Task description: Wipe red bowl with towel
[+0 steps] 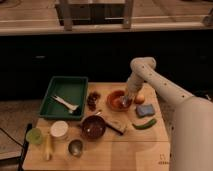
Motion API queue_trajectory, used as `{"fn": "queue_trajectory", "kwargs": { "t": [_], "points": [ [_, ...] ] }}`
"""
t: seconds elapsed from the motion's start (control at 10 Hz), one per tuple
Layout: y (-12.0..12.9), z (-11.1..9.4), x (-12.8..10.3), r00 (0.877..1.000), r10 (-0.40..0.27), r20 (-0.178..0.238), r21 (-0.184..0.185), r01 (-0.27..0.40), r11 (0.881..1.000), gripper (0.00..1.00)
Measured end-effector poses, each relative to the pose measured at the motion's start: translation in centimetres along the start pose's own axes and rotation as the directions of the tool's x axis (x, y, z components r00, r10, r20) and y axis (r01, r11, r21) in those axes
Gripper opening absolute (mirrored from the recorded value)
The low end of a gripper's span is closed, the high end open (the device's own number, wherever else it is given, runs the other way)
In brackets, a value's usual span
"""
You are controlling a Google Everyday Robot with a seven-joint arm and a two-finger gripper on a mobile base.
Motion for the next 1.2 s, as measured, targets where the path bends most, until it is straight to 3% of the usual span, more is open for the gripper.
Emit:
{"fn": "queue_trajectory", "kwargs": {
  "t": [0.1,0.4,0.5,0.7,0.9,1.2],
  "points": [
    [-0.2,0.1,-0.2,1.000,-0.004,0.001,0.000,0.004,1.000,0.03],
    [-2.7,1.2,-4.4,0.994,-0.107,0.037,0.002,0.107,0.994,0.03],
    [-2.5,1.3,-6.0,0.986,-0.160,0.056,0.001,0.160,0.987,0.03],
    [-1.6,1.4,-7.4,0.978,-0.193,0.078,-0.001,0.194,0.981,0.03],
    [0.1,1.3,-6.7,0.979,-0.185,0.088,-0.003,0.186,0.983,0.03],
    [3.6,0.5,-3.0,0.989,-0.122,0.084,-0.014,0.124,0.992,0.03]
  ]
}}
